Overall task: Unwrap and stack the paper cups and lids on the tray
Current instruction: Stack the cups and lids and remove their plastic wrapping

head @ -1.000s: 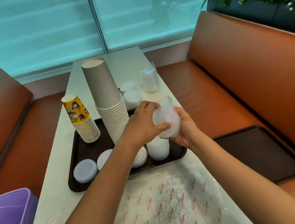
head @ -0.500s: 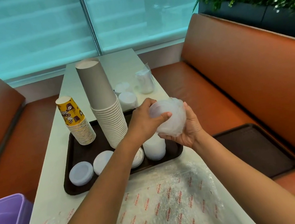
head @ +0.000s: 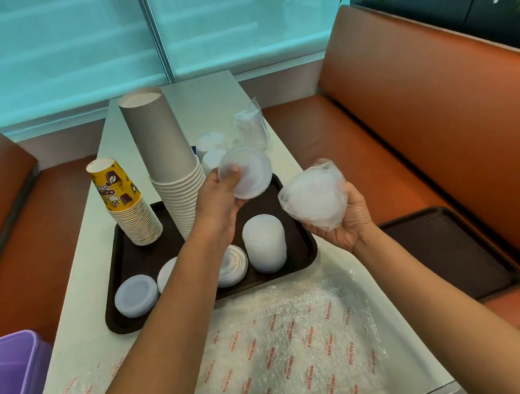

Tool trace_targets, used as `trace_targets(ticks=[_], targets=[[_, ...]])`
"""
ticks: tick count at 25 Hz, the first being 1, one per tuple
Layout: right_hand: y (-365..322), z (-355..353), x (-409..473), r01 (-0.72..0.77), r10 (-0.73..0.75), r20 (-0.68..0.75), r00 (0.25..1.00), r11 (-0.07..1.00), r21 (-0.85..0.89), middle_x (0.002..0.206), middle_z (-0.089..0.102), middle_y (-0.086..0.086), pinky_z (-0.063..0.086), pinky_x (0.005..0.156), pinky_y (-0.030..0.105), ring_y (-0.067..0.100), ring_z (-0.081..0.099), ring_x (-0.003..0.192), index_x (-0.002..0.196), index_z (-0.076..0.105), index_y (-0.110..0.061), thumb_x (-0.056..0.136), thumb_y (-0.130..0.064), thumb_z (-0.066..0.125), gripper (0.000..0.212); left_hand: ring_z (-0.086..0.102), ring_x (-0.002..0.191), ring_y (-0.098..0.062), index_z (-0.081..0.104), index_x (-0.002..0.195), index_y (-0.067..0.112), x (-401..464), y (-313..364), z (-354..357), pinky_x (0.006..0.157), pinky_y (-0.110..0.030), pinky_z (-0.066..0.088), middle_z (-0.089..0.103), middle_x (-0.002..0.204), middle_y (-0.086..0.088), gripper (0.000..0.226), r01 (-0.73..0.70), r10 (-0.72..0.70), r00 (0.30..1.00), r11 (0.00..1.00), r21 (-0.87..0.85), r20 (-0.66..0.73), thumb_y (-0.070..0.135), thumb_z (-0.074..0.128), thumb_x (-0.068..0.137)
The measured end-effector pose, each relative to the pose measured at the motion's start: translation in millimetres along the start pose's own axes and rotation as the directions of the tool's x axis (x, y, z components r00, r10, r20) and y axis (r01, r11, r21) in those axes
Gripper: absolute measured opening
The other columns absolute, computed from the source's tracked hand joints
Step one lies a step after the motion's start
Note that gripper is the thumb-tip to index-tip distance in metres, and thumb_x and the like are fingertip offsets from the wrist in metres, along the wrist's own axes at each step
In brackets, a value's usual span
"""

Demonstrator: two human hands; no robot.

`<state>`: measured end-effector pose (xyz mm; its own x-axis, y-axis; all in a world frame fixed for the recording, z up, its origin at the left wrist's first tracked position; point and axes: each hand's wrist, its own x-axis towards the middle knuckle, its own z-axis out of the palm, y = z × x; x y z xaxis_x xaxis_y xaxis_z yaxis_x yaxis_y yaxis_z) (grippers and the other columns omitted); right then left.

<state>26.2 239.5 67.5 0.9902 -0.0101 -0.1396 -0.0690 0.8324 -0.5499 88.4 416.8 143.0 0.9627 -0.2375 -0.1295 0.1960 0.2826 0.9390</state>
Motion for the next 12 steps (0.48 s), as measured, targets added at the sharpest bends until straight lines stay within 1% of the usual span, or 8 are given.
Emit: trace_targets(ticks=[1,2,4,6,7,8,10,12], targets=[[0,-6,0,0.025,-0.026,-0.008,1.000,1.000,-0.016,0.110,0.067,0.015,0.057,0.068,0.048,0.038,0.066,0.097,0.124,0.055,-0.020,0.039,-0.031,0.089,0.092,0.059,0.095,-0.015,0.057,0.109,0.013,2,-7,-6,0.086,-0.028,0.050,0.063,0.100,0.000,0.015,-0.058,0.062,0.998,0.992,0.113,-0.032,0.014,0.054,0.094],[-1,-11,1,0.050,-0.050,-0.010,0.999,0.998,-0.034,0.112,0.067,0.013,0.056,0.069,0.048,0.039,0.064,0.099,0.121,0.057,-0.027,0.041,-0.033,0.089,0.086,0.058,0.095,-0.014,0.060,0.110,0.013,3,-16,-12,0.085,-0.022,0.048,0.063,0.099,0.001,0.017,-0.144,0.162,0.986,0.938,0.316,-0.032,0.014,0.056,0.094],[0,-21,0,0.077,-0.077,-0.003,0.997,0.996,-0.050,0.110,0.068,0.011,0.056,0.067,0.047,0.038,0.064,0.099,0.108,0.065,-0.033,0.042,-0.034,0.089,0.070,0.059,0.095,-0.015,0.065,0.113,0.010,1,-40,-26,0.081,-0.013,0.043,0.065,0.101,0.000,0.023,-0.366,0.359,0.920,0.637,0.678,0.160,0.009,0.057,0.092],[1,-27,0,0.078,-0.079,-0.011,0.997,0.995,-0.054,0.109,0.068,0.010,0.057,0.066,0.045,0.037,0.064,0.098,0.103,0.067,-0.034,0.041,-0.034,0.089,0.066,0.060,0.100,-0.023,0.067,0.112,0.009,0,-64,-42,0.090,-0.024,0.045,0.067,0.106,-0.006,0.026,-0.541,0.359,0.831,0.342,0.769,0.425,0.006,0.056,0.089],[2,-28,1,0.078,-0.079,-0.022,0.997,0.996,-0.054,0.109,0.068,0.010,0.057,0.066,0.045,0.037,0.064,0.098,0.104,0.066,-0.034,0.040,-0.035,0.089,0.067,0.060,0.102,-0.026,0.067,0.111,0.008,-1,-72,-47,0.093,-0.032,0.046,0.067,0.109,-0.008,0.028,-0.577,0.324,0.806,0.247,0.778,0.495,0.008,0.054,0.086],[3,-29,2,0.076,-0.078,-0.035,0.996,0.996,-0.053,0.109,0.068,0.011,0.057,0.067,0.045,0.037,0.064,0.098,0.105,0.065,-0.034,0.039,-0.035,0.090,0.070,0.059,0.104,-0.027,0.067,0.111,0.009,-2,-78,-51,0.096,-0.037,0.046,0.066,0.111,-0.008,0.032,-0.587,0.284,0.800,0.192,0.787,0.528,0.013,0.052,0.083],[5,-32,4,0.067,-0.071,-0.058,0.996,0.996,-0.055,0.113,0.065,0.012,0.056,0.069,0.045,0.037,0.064,0.099,0.111,0.062,-0.034,0.039,-0.036,0.090,0.077,0.056,0.110,-0.024,0.065,0.113,0.011,-5,-85,-54,0.098,-0.035,0.044,0.063,0.118,-0.006,0.040,-0.580,0.204,0.810,0.147,0.801,0.550,0.025,0.050,0.079],[6,-32,5,0.039,-0.043,-0.084,0.996,0.998,-0.047,0.117,0.062,0.013,0.056,0.070,0.045,0.037,0.065,0.098,0.125,0.054,-0.030,0.037,-0.036,0.090,0.094,0.055,0.112,-0.024,0.064,0.114,0.011,-7,-89,-55,0.096,-0.034,0.046,0.060,0.120,-0.007,0.042,-0.587,0.166,0.807,0.121,0.801,0.566,0.030,0.059,0.077]])
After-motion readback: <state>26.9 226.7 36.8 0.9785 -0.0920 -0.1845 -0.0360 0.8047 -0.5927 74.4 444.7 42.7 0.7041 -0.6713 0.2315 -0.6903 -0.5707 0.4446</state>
